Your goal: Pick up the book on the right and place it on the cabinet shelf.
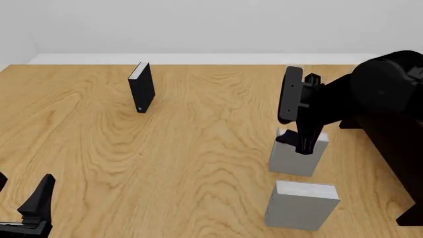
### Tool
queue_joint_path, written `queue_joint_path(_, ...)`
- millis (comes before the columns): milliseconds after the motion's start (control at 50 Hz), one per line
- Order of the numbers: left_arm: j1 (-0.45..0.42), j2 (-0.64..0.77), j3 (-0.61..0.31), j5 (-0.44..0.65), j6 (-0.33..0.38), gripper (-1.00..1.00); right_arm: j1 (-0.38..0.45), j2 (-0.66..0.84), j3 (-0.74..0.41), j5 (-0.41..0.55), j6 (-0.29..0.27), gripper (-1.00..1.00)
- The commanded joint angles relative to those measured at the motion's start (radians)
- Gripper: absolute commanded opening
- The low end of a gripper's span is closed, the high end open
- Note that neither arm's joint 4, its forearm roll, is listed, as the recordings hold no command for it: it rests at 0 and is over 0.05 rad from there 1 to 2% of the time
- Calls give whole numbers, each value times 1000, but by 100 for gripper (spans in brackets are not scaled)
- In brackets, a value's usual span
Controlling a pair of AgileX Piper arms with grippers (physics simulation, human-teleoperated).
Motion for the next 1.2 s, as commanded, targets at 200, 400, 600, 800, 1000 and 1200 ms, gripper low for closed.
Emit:
queue_joint_path(200,2,0,0,7,0,100,-52,32,35,-43,-21,100)
queue_joint_path(400,6,0,0,11,3,100,-72,57,33,-65,-26,100)
queue_joint_path(600,8,0,0,17,5,100,-68,84,37,-89,-19,100)
queue_joint_path(800,12,0,0,23,12,100,-63,108,48,-111,-5,100)
queue_joint_path(1000,11,0,0,28,13,100,-72,124,67,-126,-5,100)
queue_joint_path(1200,6,0,0,33,11,100,-78,142,85,-145,2,100)
